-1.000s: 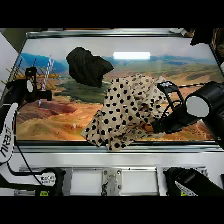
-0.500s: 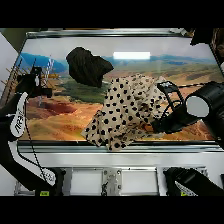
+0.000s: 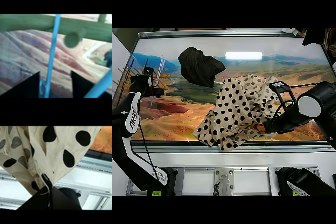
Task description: Fold the clothes and pants, and hang the long-sleeved shirts on hangers.
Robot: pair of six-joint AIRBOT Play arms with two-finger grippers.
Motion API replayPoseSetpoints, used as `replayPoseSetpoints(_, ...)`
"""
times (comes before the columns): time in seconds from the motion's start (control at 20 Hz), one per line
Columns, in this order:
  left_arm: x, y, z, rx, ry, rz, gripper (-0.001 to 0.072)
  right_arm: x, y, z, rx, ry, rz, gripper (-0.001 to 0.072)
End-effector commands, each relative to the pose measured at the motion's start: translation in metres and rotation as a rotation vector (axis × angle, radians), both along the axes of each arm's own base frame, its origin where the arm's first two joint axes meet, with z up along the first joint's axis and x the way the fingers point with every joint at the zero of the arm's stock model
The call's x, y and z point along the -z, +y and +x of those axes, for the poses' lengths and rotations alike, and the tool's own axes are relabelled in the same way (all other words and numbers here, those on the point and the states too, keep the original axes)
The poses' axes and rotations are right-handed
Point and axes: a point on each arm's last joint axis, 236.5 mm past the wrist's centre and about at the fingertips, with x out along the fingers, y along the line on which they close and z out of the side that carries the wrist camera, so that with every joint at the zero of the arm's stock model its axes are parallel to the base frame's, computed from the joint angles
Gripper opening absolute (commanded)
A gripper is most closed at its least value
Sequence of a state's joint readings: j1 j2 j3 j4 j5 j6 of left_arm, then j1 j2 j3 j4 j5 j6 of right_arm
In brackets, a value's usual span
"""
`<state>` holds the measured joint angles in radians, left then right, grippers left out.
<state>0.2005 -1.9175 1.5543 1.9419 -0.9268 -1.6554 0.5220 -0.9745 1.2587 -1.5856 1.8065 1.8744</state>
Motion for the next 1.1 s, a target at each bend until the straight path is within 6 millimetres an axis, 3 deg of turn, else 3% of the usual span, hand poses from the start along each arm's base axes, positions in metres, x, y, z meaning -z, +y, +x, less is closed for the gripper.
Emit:
replayPoseSetpoints(0.0, 0.001, 0.000, 0.001, 0.004, 0.000, 0.002, 0.0203, 0.000, 0.000, 0.000, -0.001, 0.001, 0.000, 0.0020)
replayPoseSetpoints(0.05, 0.001, 0.000, 0.001, 0.005, 0.001, 0.002, 0.0106, 0.000, 0.000, 0.000, -0.001, 0.001, 0.000, 0.0020)
replayPoseSetpoints(0.2, 0.001, 0.000, 0.001, 0.005, 0.001, 0.003, 0.0101, 0.000, 0.000, 0.000, -0.001, 0.001, 0.000, 0.0020)
replayPoseSetpoints(0.25, 0.001, 0.000, 0.000, 0.006, 0.002, 0.003, 0.0025, 0.000, 0.000, 0.000, -0.001, 0.001, 0.000, 0.0020)
replayPoseSetpoints(0.45, -0.003, 0.000, -0.001, 0.008, 0.004, 0.007, 0.0011, 0.000, 0.000, 0.000, -0.001, 0.001, 0.000, 0.0020)
replayPoseSetpoints(0.55, -0.017, 0.001, 0.001, 0.009, -0.018, 0.013, 0.0011, 0.000, 0.000, 0.000, -0.001, 0.001, 0.000, 0.0020)
replayPoseSetpoints(0.85, -0.112, -0.002, 0.008, 0.030, -0.175, 0.050, 0.0011, 0.000, 0.000, 0.000, -0.001, 0.001, 0.000, 0.0020)
replayPoseSetpoints(1.05, -0.172, -0.034, 0.004, 0.122, -0.234, 0.077, 0.0011, 0.000, 0.000, 0.000, -0.001, 0.001, 0.000, 0.0020)
